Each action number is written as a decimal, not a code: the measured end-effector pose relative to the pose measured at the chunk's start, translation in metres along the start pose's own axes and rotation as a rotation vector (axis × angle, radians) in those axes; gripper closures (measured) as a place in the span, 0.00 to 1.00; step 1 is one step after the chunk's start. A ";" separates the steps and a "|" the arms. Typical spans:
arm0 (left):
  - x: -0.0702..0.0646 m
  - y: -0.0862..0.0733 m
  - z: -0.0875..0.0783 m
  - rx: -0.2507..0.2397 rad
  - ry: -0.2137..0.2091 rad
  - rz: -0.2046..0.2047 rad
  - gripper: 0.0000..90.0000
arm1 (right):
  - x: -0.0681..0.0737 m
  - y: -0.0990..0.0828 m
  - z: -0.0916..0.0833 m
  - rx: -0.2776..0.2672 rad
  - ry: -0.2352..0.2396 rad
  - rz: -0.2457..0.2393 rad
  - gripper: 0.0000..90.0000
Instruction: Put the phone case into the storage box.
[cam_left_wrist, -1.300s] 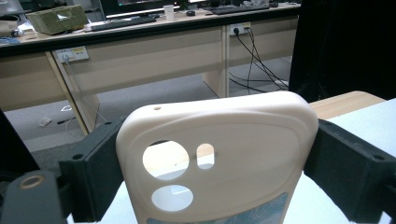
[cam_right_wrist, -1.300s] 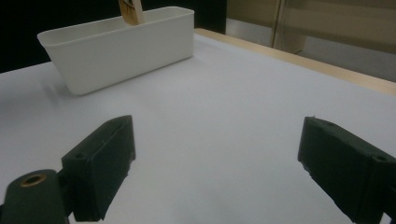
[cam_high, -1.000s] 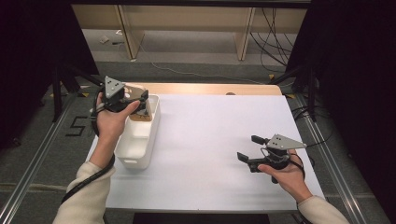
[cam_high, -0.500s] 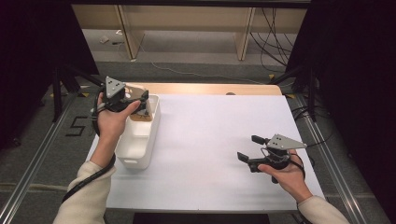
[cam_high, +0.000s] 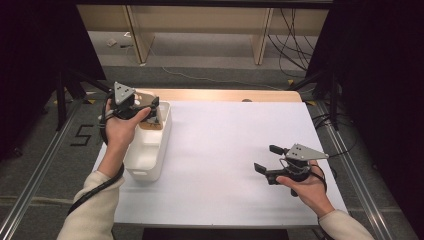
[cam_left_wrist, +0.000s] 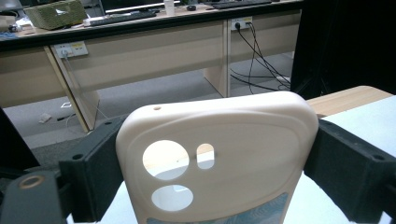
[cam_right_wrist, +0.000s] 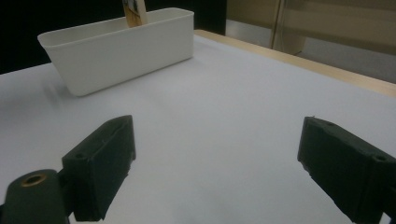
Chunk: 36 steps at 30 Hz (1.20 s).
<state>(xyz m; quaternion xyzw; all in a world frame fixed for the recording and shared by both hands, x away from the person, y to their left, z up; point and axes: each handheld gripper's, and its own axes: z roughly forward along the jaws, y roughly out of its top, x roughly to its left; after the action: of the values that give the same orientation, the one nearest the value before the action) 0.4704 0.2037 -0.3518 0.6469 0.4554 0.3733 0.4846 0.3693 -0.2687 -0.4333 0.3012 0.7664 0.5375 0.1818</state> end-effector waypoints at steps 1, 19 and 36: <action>0.000 0.000 0.001 -0.001 0.001 0.000 0.12 | 0.000 0.000 0.000 0.000 0.000 0.000 0.14; 0.002 -0.001 0.014 0.010 0.003 0.002 0.12 | -0.001 -0.002 -0.002 -0.001 0.001 0.007 0.14; 0.008 0.001 0.023 0.015 0.011 -0.014 0.12 | -0.001 -0.002 -0.002 -0.001 -0.001 0.008 0.14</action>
<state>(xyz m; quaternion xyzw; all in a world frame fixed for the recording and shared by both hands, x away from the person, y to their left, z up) 0.4942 0.2050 -0.3567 0.6452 0.4654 0.3701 0.4798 0.3686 -0.2713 -0.4346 0.3044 0.7647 0.5384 0.1805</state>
